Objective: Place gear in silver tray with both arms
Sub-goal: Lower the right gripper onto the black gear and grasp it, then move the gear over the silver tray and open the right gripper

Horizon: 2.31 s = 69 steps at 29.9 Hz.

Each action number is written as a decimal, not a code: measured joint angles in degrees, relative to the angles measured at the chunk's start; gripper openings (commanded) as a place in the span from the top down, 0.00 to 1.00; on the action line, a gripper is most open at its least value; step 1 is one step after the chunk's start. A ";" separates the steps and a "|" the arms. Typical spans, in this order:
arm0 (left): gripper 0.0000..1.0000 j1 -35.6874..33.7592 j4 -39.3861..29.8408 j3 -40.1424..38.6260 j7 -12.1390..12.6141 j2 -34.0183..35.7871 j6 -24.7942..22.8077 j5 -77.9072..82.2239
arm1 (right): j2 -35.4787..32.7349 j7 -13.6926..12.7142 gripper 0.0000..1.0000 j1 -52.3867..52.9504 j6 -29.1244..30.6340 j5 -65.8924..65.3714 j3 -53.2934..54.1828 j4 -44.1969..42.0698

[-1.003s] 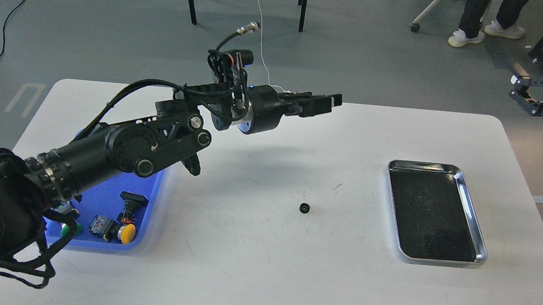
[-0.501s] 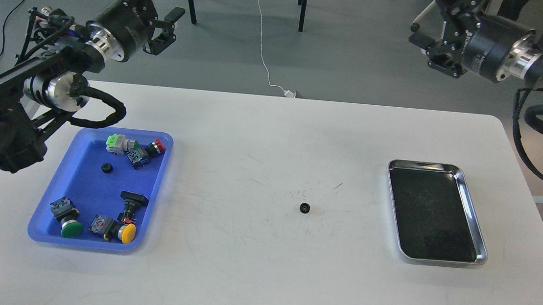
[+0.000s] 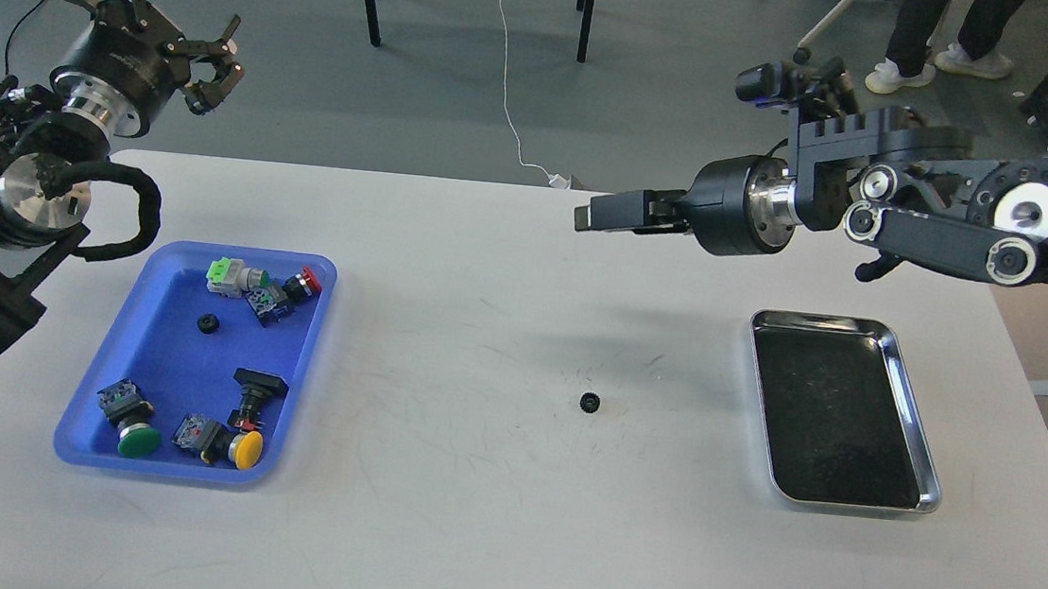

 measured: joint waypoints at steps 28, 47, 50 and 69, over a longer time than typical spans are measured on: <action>0.02 0.69 -0.81 0.65 -0.77 1.88 -4.23 0.65 | 15.08 1.51 0.45 -8.03 -5.86 -5.15 -14.40 -5.50; 0.02 0.62 -0.81 0.43 -0.78 2.74 -4.32 0.65 | 15.62 1.52 0.59 -10.73 -6.66 -5.12 -15.32 -8.19; 0.02 0.65 -0.81 0.39 -0.78 2.88 -4.31 0.65 | 15.61 1.52 0.65 -11.00 -6.66 -5.12 -15.33 -8.35; 0.02 0.68 -0.81 0.34 -0.78 4.29 -4.23 0.68 | 13.93 1.65 0.82 -5.78 -6.65 -5.27 -15.25 -8.26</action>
